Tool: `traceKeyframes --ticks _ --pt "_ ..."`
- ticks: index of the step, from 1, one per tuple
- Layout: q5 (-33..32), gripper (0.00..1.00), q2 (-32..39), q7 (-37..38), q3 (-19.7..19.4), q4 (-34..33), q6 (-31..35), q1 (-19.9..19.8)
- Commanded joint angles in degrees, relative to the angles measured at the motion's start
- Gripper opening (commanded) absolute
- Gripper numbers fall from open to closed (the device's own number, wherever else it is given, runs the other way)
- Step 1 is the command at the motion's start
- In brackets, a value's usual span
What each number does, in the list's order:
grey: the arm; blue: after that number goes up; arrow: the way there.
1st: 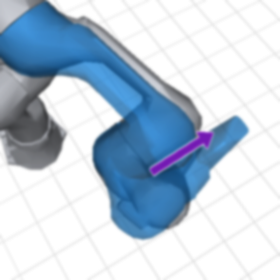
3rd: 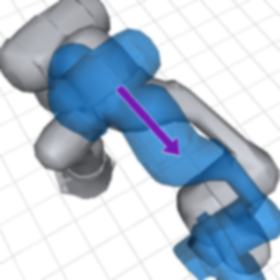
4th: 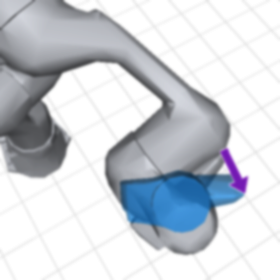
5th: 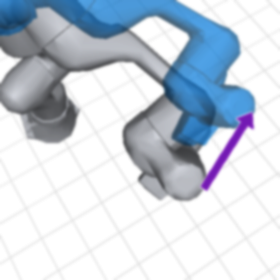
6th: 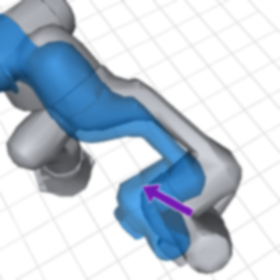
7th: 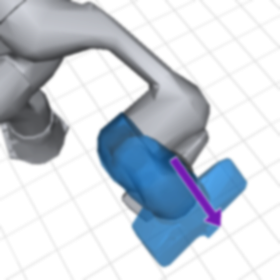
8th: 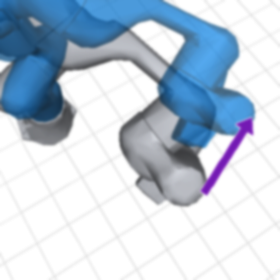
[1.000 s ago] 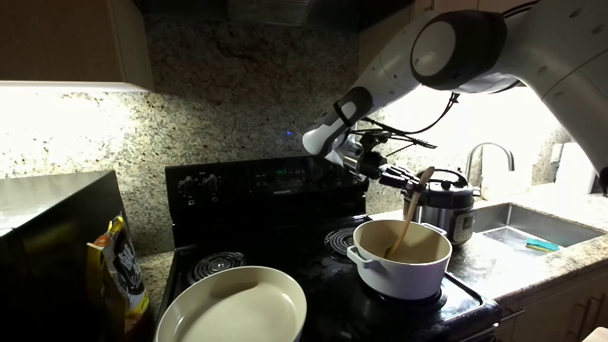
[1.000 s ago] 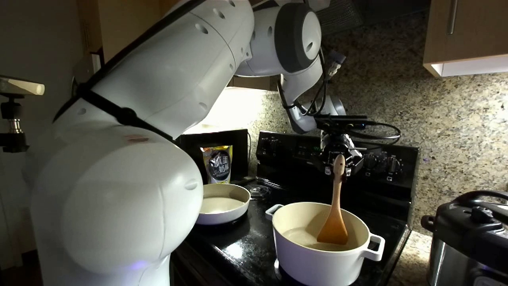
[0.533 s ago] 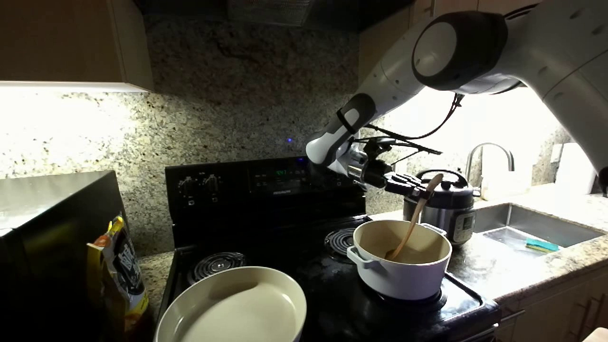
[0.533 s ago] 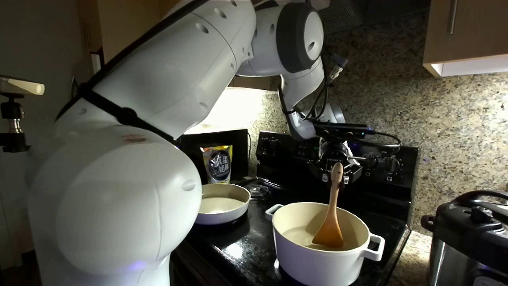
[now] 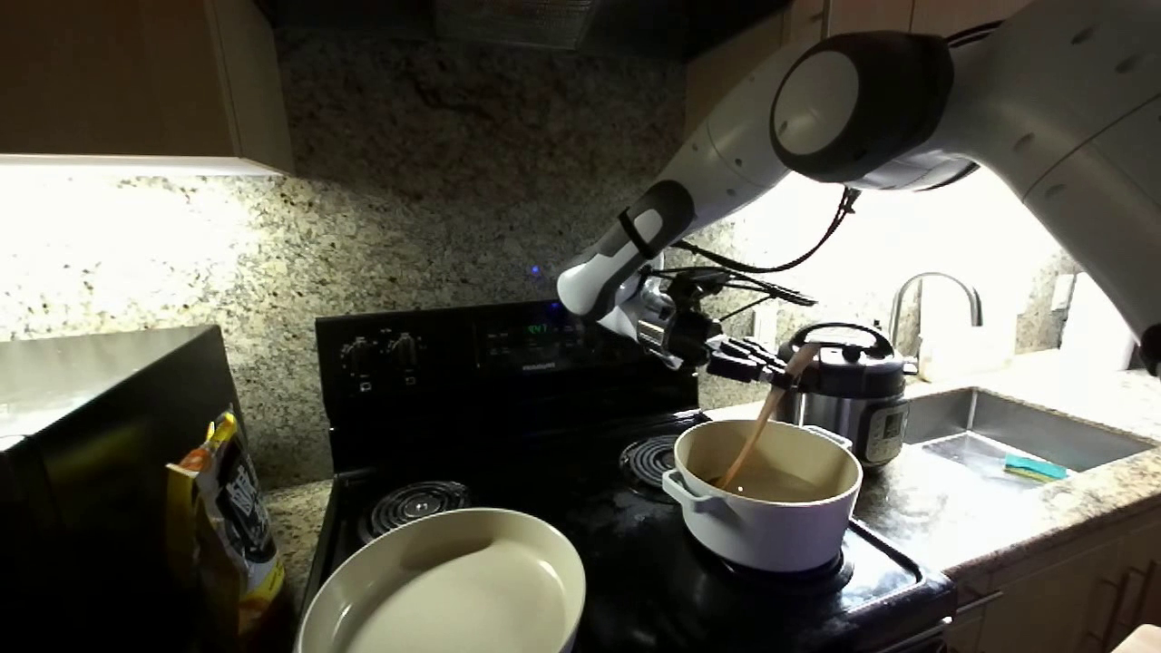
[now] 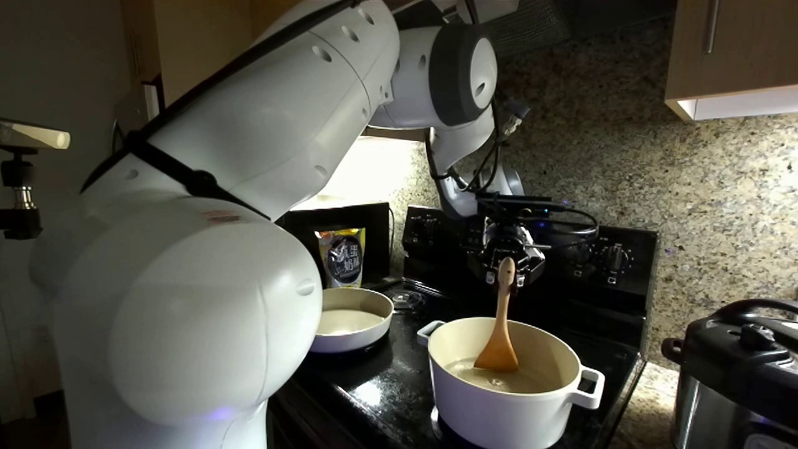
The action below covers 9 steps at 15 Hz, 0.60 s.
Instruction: Use the wooden spoon to stir the liquid in the white pot.
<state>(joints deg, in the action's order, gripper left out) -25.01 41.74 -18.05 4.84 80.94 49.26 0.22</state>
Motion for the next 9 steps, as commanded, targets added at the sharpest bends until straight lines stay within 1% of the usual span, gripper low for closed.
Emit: traceKeyframes --ticks 1,6,9 --pt "3.0 0.09 -0.3 4.0 -0.9 -2.0 0.5 -0.5" --pt "3.2 0.09 -2.5 5.1 -2.3 -0.4 1.5 -1.3" --pt "2.3 0.09 -2.8 3.8 -2.7 0.7 1.0 -2.0"
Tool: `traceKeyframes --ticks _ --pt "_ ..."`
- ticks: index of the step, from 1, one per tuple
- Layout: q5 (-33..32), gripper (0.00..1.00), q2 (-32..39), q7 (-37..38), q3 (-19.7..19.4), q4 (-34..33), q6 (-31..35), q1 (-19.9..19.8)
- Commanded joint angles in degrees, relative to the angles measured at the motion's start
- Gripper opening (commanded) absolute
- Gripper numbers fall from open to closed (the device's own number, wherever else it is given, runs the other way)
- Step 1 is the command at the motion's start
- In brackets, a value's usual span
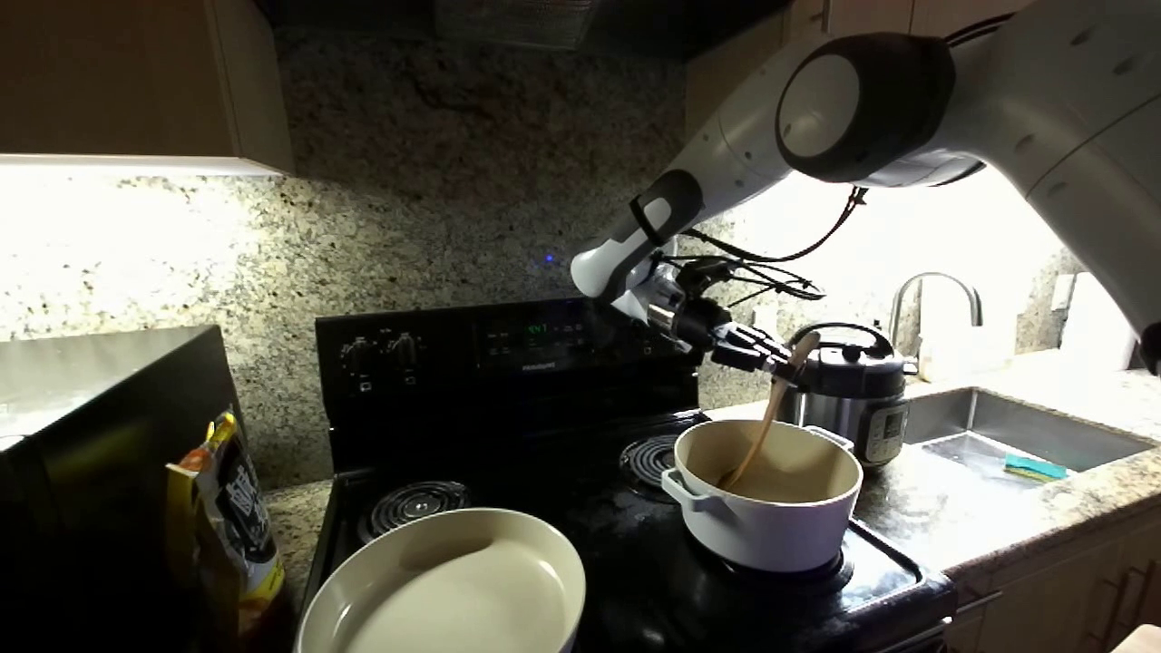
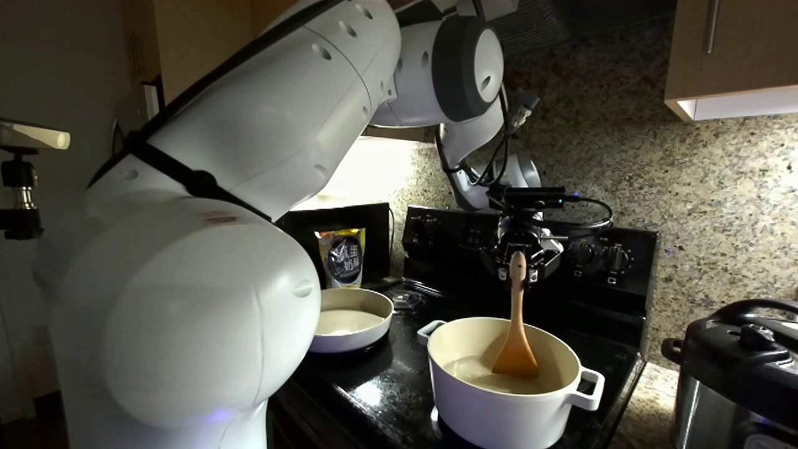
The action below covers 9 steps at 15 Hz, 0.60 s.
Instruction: Use the wooden spoon to stir the liquid in the white pot.
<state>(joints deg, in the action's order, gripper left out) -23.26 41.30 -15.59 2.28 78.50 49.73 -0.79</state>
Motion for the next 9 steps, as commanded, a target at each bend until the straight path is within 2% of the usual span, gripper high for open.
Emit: traceKeyframes --ticks 1,4,9 --pt "0.5 0.09 -2.2 1.3 -0.2 3.4 0.4 -1.2" --pt "-0.4 0.09 -1.8 -0.1 0.2 4.7 0.3 -1.3" --pt "-4.1 0.09 -2.0 -4.6 3.3 7.5 0.4 0.5"
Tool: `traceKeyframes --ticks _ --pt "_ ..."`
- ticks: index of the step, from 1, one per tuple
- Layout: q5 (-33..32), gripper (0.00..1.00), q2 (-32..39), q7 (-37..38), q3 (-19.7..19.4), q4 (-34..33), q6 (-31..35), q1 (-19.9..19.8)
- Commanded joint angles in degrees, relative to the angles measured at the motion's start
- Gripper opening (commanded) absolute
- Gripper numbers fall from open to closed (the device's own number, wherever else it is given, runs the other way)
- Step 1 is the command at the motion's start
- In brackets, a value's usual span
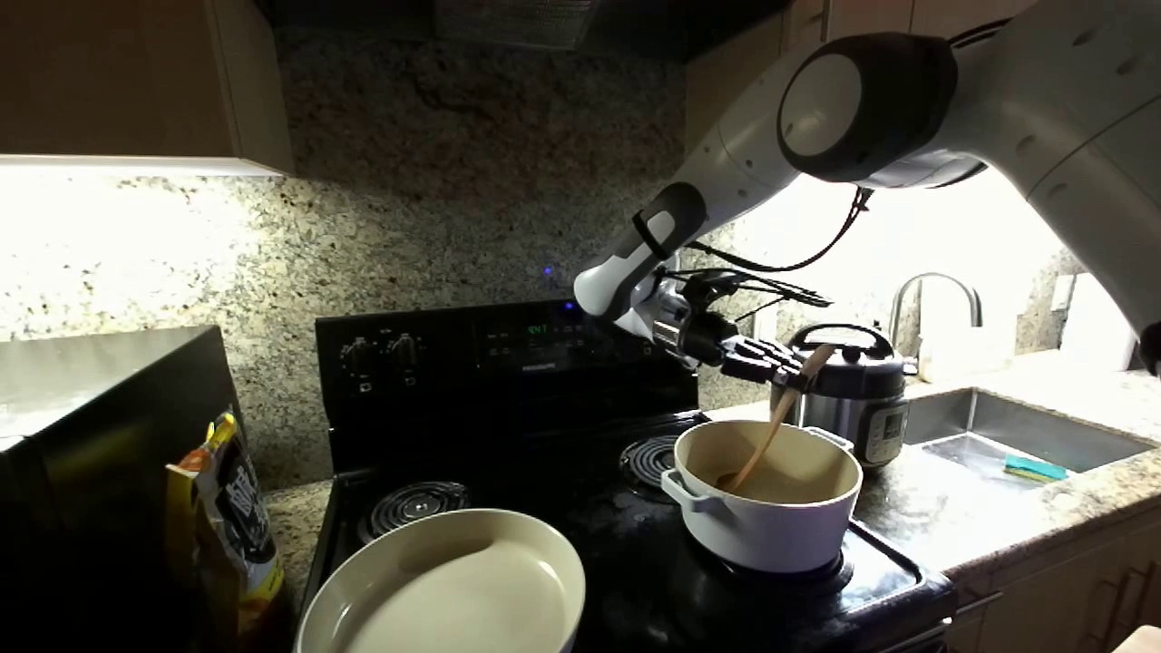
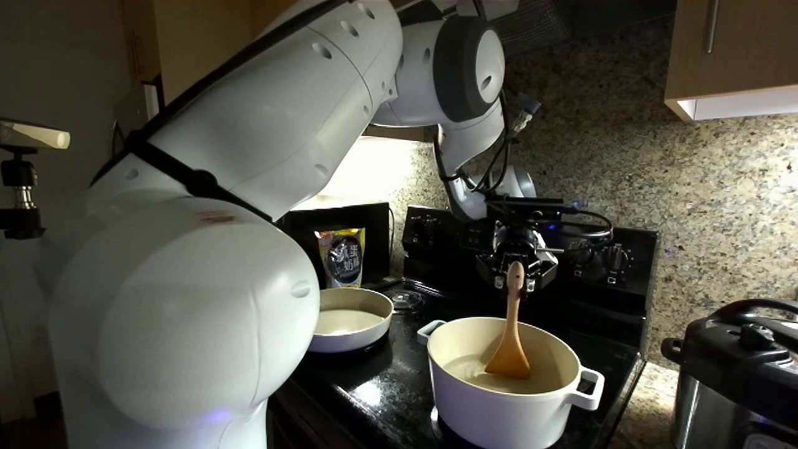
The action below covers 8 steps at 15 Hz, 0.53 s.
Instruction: Use the wooden spoon to stir the liquid in the white pot.
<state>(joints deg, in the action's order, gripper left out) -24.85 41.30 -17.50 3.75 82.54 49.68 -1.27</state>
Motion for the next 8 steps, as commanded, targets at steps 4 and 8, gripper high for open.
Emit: traceKeyframes --ticks 4,8 --pt "-3.7 0.09 -2.1 -3.2 3.6 3.2 0.0 2.5" --pt "-1.5 0.09 -4.2 -0.6 3.0 4.0 0.9 1.8"
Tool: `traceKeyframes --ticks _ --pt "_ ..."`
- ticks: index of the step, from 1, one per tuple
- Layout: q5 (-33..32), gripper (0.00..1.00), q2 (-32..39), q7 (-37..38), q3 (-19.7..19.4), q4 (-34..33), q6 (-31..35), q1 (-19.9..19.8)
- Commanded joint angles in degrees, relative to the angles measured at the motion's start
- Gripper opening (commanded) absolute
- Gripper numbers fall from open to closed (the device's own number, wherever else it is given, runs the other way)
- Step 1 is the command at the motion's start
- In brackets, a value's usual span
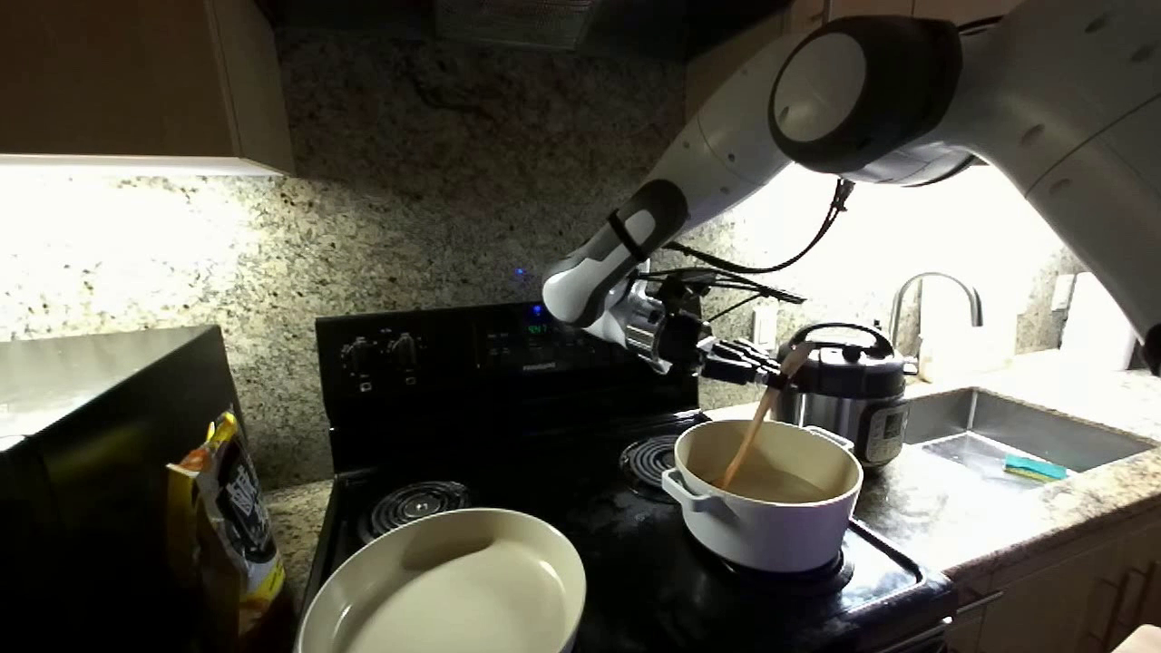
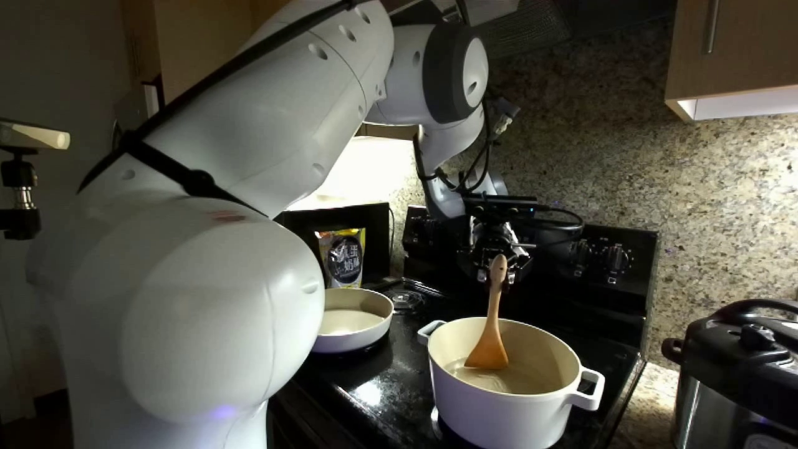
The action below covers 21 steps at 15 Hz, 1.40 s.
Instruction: Use the wooden spoon to stir the liquid in the white pot.
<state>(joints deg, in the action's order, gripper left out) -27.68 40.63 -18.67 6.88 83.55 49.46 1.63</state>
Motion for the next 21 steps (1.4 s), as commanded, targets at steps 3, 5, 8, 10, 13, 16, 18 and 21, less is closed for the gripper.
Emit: traceKeyframes --ticks 3,5,8,10,13,16,18,21 --pt "1.8 0.09 -3.1 -0.9 -0.9 2.5 0.2 -2.5" --pt "1.9 0.09 -2.8 -1.0 -1.5 3.0 -0.2 -3.5" --pt "1.2 0.09 -2.9 -1.3 -2.1 5.2 -0.8 -5.0" --pt "0.2 0.09 -3.4 -2.4 -1.9 7.6 -0.3 -5.5" --pt "-2.3 0.09 -4.6 -5.8 -0.5 11.3 0.7 -5.5" --pt "-4.8 0.09 -6.1 -8.3 1.4 13.9 1.6 -4.7" --pt "-5.4 0.09 -6.4 -9.1 2.5 13.8 1.8 -4.2" --pt "-1.9 0.09 -6.5 -5.8 2.5 11.2 2.7 -3.8"
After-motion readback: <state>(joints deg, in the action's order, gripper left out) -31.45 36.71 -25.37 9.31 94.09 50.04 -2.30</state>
